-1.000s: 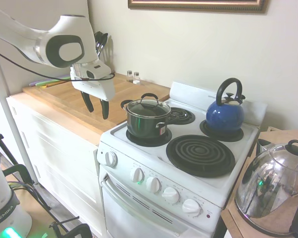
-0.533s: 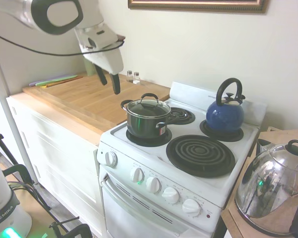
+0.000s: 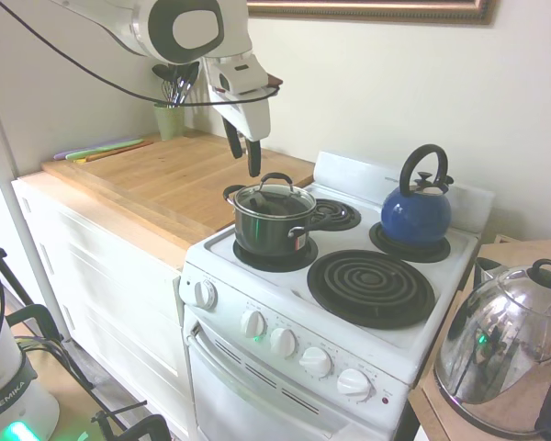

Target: Uncover the lid of the pot

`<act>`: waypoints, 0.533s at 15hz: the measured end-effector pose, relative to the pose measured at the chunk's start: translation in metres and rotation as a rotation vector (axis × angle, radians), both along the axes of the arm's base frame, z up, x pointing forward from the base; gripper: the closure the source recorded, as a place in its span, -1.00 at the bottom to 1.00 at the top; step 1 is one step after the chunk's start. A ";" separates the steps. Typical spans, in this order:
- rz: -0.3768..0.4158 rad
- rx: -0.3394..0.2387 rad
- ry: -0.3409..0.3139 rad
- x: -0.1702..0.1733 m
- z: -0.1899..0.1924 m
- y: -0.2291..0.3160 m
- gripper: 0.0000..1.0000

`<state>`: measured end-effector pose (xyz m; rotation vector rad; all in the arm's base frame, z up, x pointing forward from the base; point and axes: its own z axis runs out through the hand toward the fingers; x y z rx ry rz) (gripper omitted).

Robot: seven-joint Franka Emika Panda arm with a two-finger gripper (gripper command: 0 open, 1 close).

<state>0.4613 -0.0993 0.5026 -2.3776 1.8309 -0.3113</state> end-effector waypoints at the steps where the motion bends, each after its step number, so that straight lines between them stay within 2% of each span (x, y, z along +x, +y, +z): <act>1: -0.026 -0.003 0.006 0.005 -0.001 -0.007 1.00; 5: -0.085 -0.011 0.026 0.028 -0.011 -0.020 1.00; 8: -0.097 -0.016 0.040 0.040 -0.017 -0.020 1.00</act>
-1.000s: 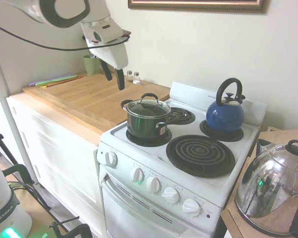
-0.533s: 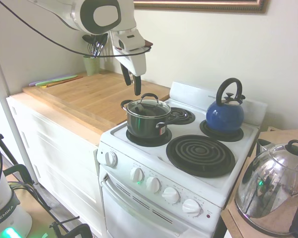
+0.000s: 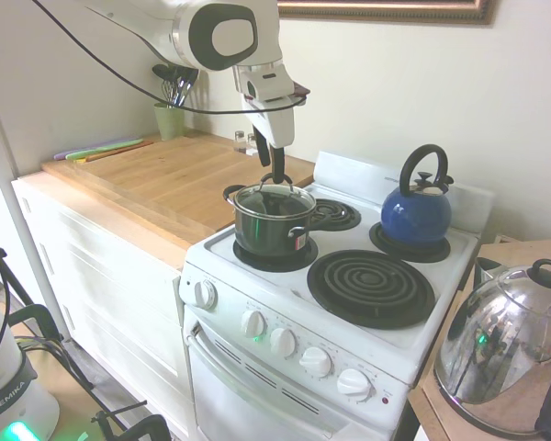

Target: Uncover the lid of the pot

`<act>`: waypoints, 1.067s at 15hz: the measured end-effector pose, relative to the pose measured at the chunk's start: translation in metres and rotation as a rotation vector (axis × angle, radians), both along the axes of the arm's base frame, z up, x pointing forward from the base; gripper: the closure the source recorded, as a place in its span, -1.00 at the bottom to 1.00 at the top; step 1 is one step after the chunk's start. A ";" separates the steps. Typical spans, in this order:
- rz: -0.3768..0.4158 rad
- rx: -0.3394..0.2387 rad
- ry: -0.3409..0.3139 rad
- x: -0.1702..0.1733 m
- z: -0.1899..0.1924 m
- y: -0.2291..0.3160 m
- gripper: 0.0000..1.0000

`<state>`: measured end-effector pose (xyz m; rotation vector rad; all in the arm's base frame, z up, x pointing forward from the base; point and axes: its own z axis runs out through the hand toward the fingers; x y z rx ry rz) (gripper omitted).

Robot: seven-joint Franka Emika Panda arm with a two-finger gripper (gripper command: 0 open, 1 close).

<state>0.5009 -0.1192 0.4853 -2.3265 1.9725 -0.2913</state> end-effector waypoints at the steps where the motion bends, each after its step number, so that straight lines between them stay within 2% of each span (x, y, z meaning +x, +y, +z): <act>1: 0.000 0.001 0.005 0.002 -0.003 0.000 1.00; 16: -0.024 0.016 0.011 0.004 -0.010 -0.016 1.00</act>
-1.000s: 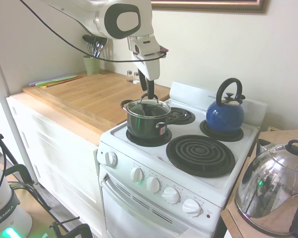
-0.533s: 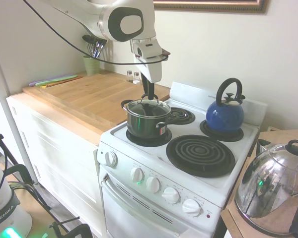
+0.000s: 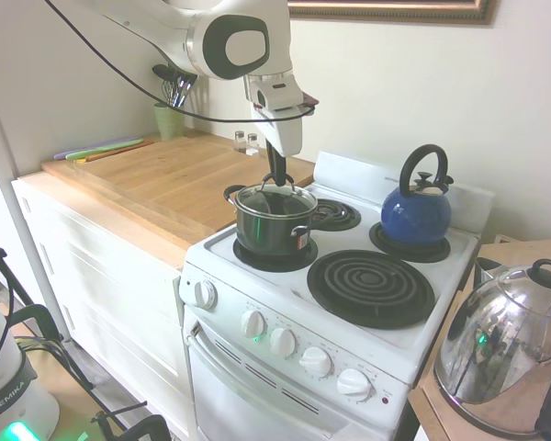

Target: Uncover the lid of the pot

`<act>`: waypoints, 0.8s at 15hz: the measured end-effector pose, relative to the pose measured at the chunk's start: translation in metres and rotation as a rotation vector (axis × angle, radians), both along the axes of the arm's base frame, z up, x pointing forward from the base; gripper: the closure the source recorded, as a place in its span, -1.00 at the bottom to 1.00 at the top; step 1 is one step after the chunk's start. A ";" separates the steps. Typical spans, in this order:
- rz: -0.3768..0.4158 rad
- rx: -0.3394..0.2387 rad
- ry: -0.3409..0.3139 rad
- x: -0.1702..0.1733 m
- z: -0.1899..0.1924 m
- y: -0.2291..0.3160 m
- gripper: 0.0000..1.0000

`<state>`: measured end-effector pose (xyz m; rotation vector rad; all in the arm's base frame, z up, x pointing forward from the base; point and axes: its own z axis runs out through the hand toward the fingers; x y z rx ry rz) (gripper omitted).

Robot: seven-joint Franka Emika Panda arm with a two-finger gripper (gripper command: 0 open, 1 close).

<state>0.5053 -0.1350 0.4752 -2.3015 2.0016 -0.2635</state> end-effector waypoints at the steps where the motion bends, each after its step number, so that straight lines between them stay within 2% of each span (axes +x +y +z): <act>1: -0.003 0.011 -0.005 -0.001 0.000 -0.003 1.00; 6: 0.000 0.052 -0.044 -0.007 -0.001 -0.016 1.00; 12: 0.018 0.026 -0.085 -0.035 0.008 -0.006 1.00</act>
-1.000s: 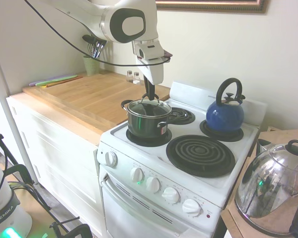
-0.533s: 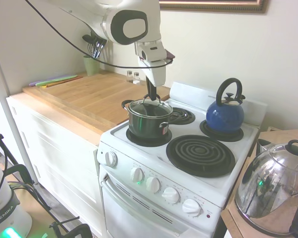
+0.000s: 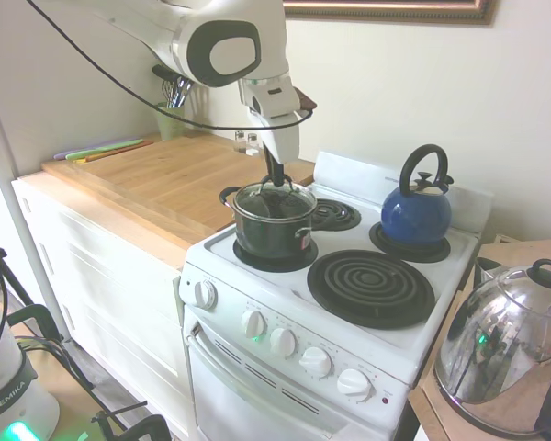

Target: Uncover the lid of the pot

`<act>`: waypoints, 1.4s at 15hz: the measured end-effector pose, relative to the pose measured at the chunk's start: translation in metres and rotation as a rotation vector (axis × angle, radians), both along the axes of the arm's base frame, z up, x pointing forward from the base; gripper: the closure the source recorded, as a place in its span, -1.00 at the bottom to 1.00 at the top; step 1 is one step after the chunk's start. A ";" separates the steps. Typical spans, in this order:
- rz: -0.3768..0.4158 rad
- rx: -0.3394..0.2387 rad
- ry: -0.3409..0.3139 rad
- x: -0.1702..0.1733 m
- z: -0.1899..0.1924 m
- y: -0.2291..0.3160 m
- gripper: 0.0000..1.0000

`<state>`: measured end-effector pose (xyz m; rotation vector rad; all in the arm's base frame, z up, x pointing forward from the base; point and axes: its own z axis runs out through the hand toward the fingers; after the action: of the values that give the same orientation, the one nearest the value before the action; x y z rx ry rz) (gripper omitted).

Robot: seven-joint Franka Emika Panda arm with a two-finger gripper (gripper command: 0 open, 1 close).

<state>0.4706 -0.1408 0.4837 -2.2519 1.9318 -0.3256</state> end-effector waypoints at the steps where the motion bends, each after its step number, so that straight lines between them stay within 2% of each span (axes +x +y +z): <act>1: 0.005 -0.013 -0.009 -0.005 0.008 0.004 1.00; 6: 0.015 -0.084 -0.034 -0.025 0.060 0.049 1.00; 12: 0.113 -0.212 -0.074 -0.022 0.116 0.197 1.00; 15: 0.176 -0.285 -0.103 0.016 0.128 0.263 1.00; 21: 0.348 -0.260 0.009 0.117 0.062 0.352 1.00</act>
<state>0.5875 0.2115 0.5461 -2.6980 1.5335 -0.5443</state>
